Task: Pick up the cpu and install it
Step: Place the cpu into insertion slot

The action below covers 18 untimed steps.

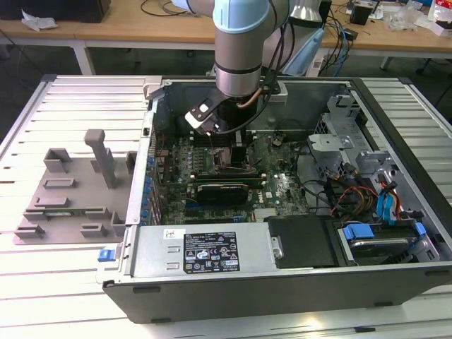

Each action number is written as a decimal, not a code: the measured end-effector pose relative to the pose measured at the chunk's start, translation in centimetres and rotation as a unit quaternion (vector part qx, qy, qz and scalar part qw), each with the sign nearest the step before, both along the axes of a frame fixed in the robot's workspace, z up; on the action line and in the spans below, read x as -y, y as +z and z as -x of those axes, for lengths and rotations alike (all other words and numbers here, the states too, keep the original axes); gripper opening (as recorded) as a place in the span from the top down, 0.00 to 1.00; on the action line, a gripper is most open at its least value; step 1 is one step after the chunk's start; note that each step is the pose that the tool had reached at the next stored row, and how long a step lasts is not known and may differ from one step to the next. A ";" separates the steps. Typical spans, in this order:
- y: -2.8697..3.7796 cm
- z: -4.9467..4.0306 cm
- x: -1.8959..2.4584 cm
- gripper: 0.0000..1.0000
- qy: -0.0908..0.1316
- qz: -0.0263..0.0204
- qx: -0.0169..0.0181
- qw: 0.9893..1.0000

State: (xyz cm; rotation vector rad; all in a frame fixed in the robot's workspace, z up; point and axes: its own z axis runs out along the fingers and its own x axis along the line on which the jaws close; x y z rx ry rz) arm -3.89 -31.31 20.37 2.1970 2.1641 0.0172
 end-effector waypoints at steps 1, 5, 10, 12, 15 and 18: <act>-0.12 0.05 -0.01 0.45 0.000 0.000 0.000 1.000; -0.38 0.10 -0.03 0.45 0.003 0.000 0.000 1.000; -0.45 0.16 -0.04 0.45 0.014 0.000 0.000 1.000; -0.48 0.24 -0.04 0.45 0.014 0.000 0.000 1.000; -0.61 0.32 -0.14 0.45 0.014 0.000 0.000 1.000; -0.68 0.32 -0.17 0.45 0.011 0.000 0.000 1.000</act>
